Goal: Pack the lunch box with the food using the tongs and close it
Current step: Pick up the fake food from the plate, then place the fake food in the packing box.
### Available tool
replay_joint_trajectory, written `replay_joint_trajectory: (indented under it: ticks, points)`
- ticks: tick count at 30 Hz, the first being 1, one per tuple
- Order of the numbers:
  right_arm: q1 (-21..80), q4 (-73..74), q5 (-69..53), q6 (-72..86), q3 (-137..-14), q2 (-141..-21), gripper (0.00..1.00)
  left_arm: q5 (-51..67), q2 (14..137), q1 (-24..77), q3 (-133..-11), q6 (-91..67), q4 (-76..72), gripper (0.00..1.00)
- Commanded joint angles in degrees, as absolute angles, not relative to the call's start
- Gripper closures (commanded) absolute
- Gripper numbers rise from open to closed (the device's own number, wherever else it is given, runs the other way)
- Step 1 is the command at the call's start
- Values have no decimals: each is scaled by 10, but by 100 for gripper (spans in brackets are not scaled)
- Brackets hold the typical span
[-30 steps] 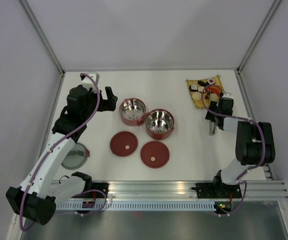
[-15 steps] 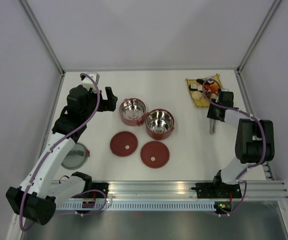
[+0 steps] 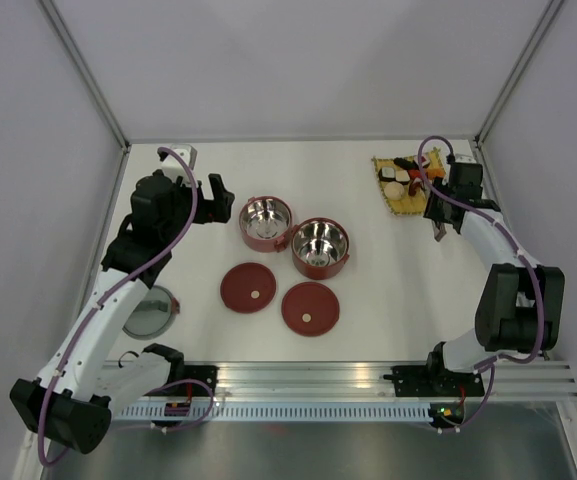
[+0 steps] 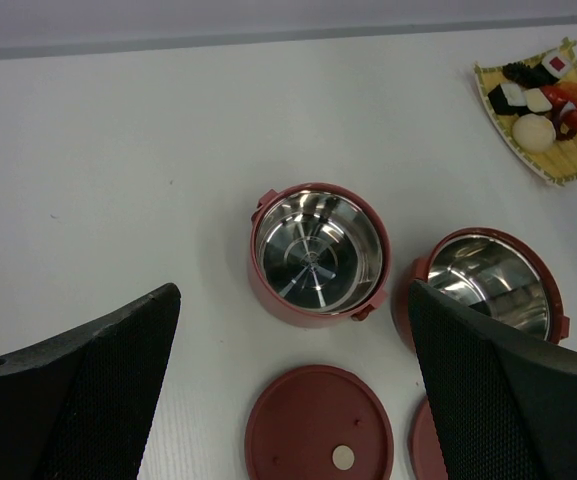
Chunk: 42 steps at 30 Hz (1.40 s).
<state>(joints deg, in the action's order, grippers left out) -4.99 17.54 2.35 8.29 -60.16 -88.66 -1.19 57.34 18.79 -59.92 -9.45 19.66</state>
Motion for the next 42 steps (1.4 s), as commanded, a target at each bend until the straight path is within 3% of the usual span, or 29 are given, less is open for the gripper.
replay_joint_trajectory:
  ticks: [1,5,14,23,33,42]
  points:
    - [-48,189,19,83,-625,-845,94,-8,562,191,-603,-73,192,0]
    - [-47,196,21,78,-627,-840,99,-5,562,191,-603,-74,192,0]
    - [-9,228,2,69,-669,-819,100,-6,562,191,-603,-74,192,0]
    - [192,272,11,97,-734,-775,100,-48,571,191,-605,-91,196,0]
    - [465,215,71,96,-723,-816,100,-218,577,185,-619,-121,223,0]
    - [471,150,103,107,-732,-900,100,-241,566,181,-617,-128,223,0]
